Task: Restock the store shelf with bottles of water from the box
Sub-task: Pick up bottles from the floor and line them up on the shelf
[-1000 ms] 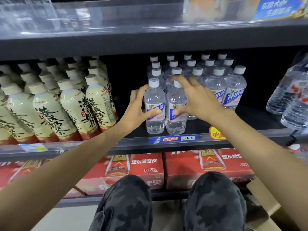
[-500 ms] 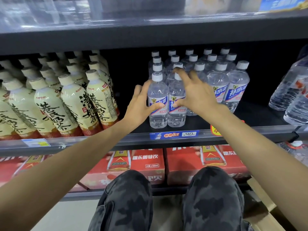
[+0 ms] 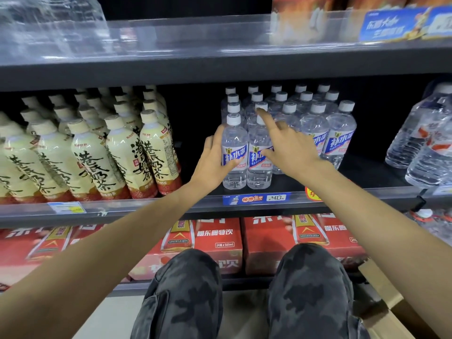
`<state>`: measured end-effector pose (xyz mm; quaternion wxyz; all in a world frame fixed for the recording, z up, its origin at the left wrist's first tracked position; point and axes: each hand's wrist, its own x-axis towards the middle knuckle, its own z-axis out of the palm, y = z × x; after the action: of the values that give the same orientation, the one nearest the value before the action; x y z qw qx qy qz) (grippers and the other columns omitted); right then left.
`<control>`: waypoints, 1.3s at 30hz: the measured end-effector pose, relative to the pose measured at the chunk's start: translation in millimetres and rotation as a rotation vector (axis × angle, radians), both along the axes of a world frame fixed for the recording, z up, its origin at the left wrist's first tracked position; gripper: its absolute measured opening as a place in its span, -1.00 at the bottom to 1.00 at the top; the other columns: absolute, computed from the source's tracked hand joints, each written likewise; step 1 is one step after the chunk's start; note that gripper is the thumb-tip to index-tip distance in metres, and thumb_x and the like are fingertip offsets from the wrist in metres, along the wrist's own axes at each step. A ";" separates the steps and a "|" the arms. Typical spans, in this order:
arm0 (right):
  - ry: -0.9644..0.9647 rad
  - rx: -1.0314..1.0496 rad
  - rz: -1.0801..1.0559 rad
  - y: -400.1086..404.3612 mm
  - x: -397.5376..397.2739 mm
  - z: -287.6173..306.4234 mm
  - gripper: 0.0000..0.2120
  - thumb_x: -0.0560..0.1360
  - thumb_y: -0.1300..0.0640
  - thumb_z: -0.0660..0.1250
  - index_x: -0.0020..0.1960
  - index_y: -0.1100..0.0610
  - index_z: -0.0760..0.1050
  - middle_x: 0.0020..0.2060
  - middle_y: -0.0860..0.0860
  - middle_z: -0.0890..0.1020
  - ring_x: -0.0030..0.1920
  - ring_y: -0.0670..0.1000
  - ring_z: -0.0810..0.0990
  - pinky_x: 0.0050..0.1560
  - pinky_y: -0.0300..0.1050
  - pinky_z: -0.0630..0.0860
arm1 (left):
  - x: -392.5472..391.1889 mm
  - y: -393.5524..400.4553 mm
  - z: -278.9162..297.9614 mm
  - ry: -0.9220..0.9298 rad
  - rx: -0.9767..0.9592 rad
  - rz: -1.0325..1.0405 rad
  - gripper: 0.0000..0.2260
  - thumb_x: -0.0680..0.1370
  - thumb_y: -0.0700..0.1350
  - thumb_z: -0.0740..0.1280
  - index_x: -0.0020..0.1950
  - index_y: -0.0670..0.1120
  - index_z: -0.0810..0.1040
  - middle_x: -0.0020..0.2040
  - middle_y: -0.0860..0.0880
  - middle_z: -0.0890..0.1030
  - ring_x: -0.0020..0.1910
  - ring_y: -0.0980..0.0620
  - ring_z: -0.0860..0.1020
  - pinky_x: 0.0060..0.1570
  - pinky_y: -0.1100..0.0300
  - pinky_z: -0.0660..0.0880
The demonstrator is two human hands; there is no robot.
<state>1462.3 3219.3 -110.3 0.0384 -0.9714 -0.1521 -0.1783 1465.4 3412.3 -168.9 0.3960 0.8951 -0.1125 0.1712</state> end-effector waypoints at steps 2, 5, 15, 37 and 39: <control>-0.036 -0.011 -0.035 -2.2 -9.8 2.0 -0.23 0.52 0.11 0.33 0.56 -0.05 -0.07 0.26 0.16 0.45 -0.11 0.22 0.61 -0.38 -0.10 0.33 | -6.2 7.1 -0.4 0.024 0.035 -0.023 -0.21 0.51 -0.15 0.41 0.57 0.08 -0.01 0.42 -0.07 0.27 0.30 0.05 0.41 0.21 0.09 0.50; -0.134 -0.040 -0.016 1.1 -28.2 6.0 -0.41 0.53 0.13 0.29 0.49 0.03 0.14 0.27 0.15 0.39 -0.01 0.22 0.56 -0.36 -0.08 0.33 | -19.0 26.1 3.4 0.005 0.163 -0.027 -0.32 0.53 -0.14 0.39 0.56 -0.01 0.11 0.44 -0.06 0.29 0.34 0.02 0.39 0.25 0.12 0.45; -0.074 -0.191 0.509 130.3 -85.5 -15.7 -0.67 0.59 -0.01 0.21 0.31 0.06 0.34 0.15 0.02 0.49 0.17 0.10 0.47 -0.06 0.00 0.46 | -123.8 139.9 3.9 0.016 0.611 0.067 -0.67 0.59 -0.10 0.27 0.36 0.01 0.43 0.23 0.00 0.56 0.12 -0.01 0.56 0.06 0.02 0.55; 0.252 -0.544 1.131 444.9 -250.2 -199.3 -0.72 0.59 0.20 0.14 0.28 0.11 0.37 0.16 0.06 0.54 0.18 0.14 0.52 -0.01 0.00 0.48 | -424.5 400.8 -170.8 0.645 0.675 0.683 -0.71 0.60 -0.01 0.22 0.33 0.09 0.43 0.27 0.07 0.52 0.19 -0.02 0.54 -0.02 0.08 0.53; 0.290 -0.586 1.155 454.4 -266.0 -224.6 -0.72 0.58 0.21 0.13 0.29 0.12 0.37 0.17 0.07 0.53 0.19 0.13 0.51 -0.07 -0.05 0.43 | -447.3 403.9 -200.3 0.711 0.632 0.698 -0.70 0.60 -0.01 0.21 0.33 0.09 0.42 0.26 0.07 0.52 0.19 -0.02 0.53 -0.02 0.08 0.54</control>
<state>1196.3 3673.7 -334.8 -0.1177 -0.7182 -0.6838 0.0523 1018.1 3816.2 -369.2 0.0439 0.9562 0.2827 -0.0613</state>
